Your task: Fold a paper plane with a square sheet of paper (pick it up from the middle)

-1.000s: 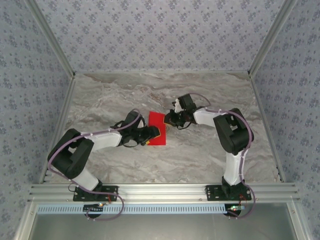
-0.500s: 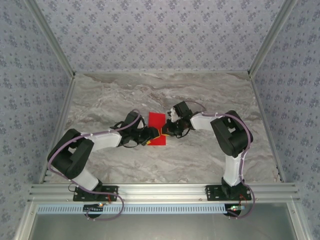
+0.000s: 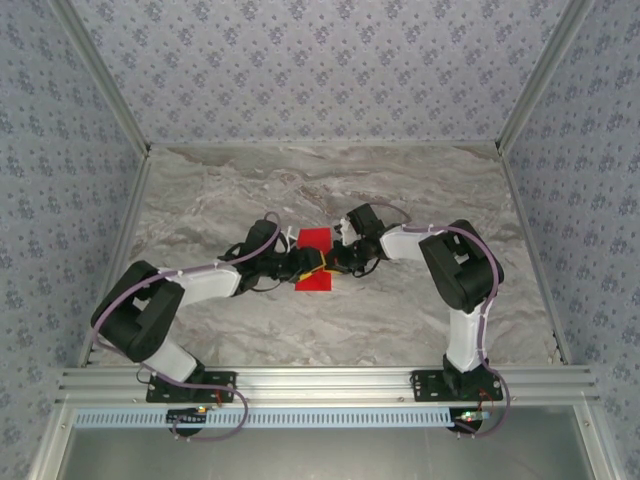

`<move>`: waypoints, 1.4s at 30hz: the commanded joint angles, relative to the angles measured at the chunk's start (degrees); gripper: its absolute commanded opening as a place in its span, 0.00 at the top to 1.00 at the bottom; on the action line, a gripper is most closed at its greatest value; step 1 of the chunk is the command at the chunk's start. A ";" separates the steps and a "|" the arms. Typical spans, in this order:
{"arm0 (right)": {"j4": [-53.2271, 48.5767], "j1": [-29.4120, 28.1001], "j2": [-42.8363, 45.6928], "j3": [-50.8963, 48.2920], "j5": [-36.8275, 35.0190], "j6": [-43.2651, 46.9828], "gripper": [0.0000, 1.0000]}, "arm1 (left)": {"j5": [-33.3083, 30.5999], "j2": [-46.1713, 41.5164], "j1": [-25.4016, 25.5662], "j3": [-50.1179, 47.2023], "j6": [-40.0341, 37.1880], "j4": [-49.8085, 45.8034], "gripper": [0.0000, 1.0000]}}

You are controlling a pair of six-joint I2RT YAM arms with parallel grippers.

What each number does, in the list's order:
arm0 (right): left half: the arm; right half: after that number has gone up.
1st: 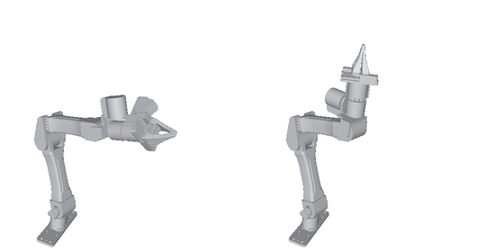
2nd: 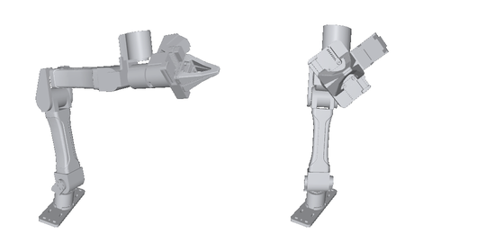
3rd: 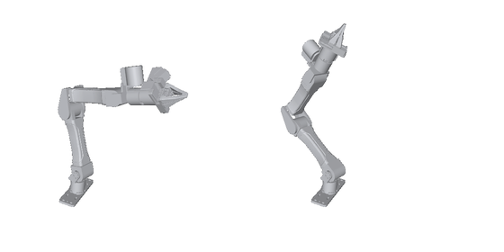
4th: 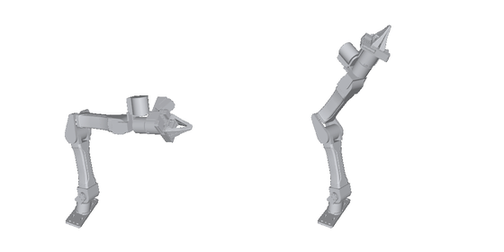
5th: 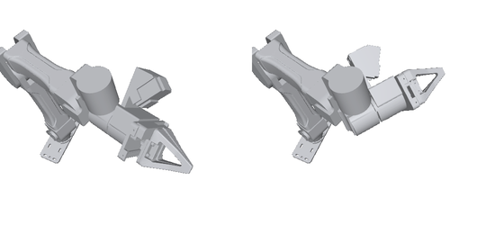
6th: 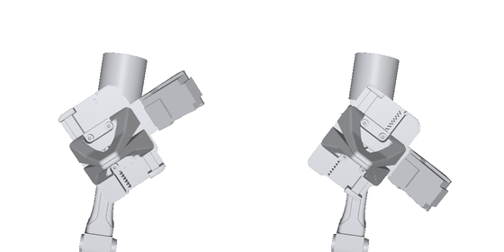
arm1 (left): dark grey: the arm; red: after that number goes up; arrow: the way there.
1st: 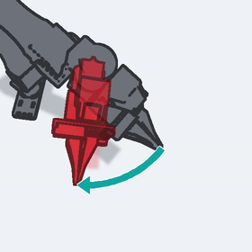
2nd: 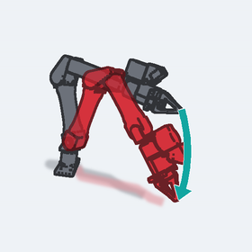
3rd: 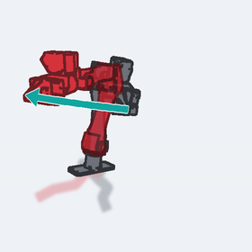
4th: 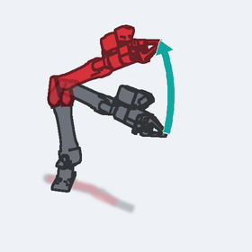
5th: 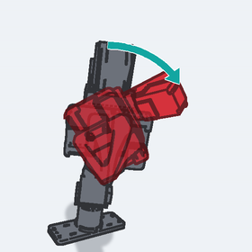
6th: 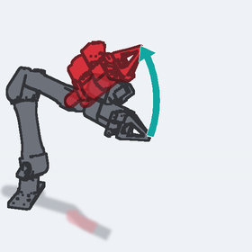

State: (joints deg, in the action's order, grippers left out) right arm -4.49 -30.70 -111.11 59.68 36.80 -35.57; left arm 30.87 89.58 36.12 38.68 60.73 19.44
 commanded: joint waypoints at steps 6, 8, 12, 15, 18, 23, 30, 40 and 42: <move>2.92 4.33 8.43 -6.20 0.75 -5.07 0.95 | 0.13 4.07 -0.25 1.12 0.70 4.64 0.54; 3.59 5.09 9.76 -7.51 1.01 -4.71 0.89 | -0.11 4.54 -0.22 0.99 0.96 5.28 0.55; 6.64 4.90 9.77 -9.00 3.90 -4.63 0.78 | -0.54 5.30 -0.21 0.79 1.29 5.61 0.66; 9.47 3.73 9.04 -8.99 5.58 -5.79 0.73 | -1.47 5.26 -0.26 0.16 1.28 5.08 0.73; 12.38 2.70 7.90 -8.79 6.39 -7.82 0.73 | -2.35 4.99 -0.30 -0.45 0.89 4.21 0.78; 17.52 2.43 6.35 -9.51 7.70 -11.16 0.75 | -2.89 5.10 -0.34 -0.88 0.49 3.64 0.85; 17.33 1.71 5.15 -9.17 8.19 -11.13 0.78 | -2.79 5.54 -0.27 -0.73 0.09 3.41 0.93; 17.16 1.26 4.67 -9.39 8.90 -11.23 0.82 | -2.75 5.60 -0.33 -0.88 0.07 3.64 0.98; 17.01 1.25 4.84 -9.40 8.64 -11.26 0.82 | -2.83 5.60 -0.33 -0.98 0.03 3.65 0.99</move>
State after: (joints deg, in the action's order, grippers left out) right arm 12.32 -29.17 -105.91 50.81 44.40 -46.19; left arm 28.67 94.41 36.01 38.02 61.98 22.57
